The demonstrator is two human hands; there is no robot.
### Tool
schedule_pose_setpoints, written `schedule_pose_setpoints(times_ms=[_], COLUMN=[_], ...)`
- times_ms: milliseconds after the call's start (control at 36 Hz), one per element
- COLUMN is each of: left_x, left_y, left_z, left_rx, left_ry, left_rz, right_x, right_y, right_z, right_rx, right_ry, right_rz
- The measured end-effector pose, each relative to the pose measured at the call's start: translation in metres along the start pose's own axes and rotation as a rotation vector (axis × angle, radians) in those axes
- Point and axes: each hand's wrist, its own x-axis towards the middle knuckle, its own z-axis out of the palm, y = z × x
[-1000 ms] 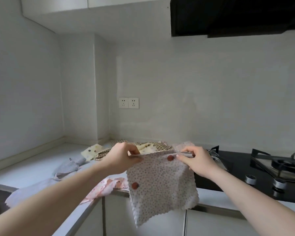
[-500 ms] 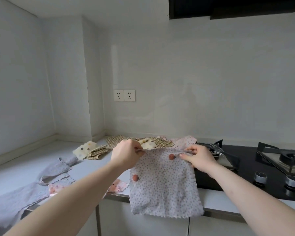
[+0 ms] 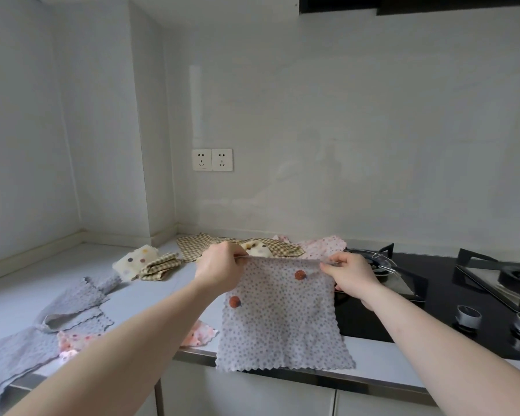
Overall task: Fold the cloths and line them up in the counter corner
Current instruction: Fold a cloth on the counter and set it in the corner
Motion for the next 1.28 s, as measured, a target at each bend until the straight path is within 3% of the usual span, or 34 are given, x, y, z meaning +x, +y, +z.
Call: schedule_pose_setpoints(times_ms=[306, 639, 1000, 1167, 1278], left_x=[-0.015, -0.071, -0.105, -0.096, -0.082], left_y=[0.006, -0.019, -0.017, -0.017, -0.014], left_z=[-0.008, -0.002, 0.004, 0.004, 0.015], left_rx=[-0.083, 0.022, 0.154, 0.032, 0.033], left_ry=[-0.075, -0.261, -0.518, -0.416, -0.378], left_rz=[0.036, 0.085, -0.026, -0.114, -0.123], right_x=[-0.02, -0.09, -0.125, -0.117, -0.108], right_y=[-0.014, 0.008, 0.037, 0.042, 0.052], right_z=[-0.015, -0.017, -0.008, -0.003, 0.001], right_rx=[-0.102, -0.323, -0.465, -0.391, -0.622], right_ry=[0.146, -0.106, -0.282, -0.121, -0.056], right_rz=[-0.189, -0.3, -0.273, -0.222, -0.061])
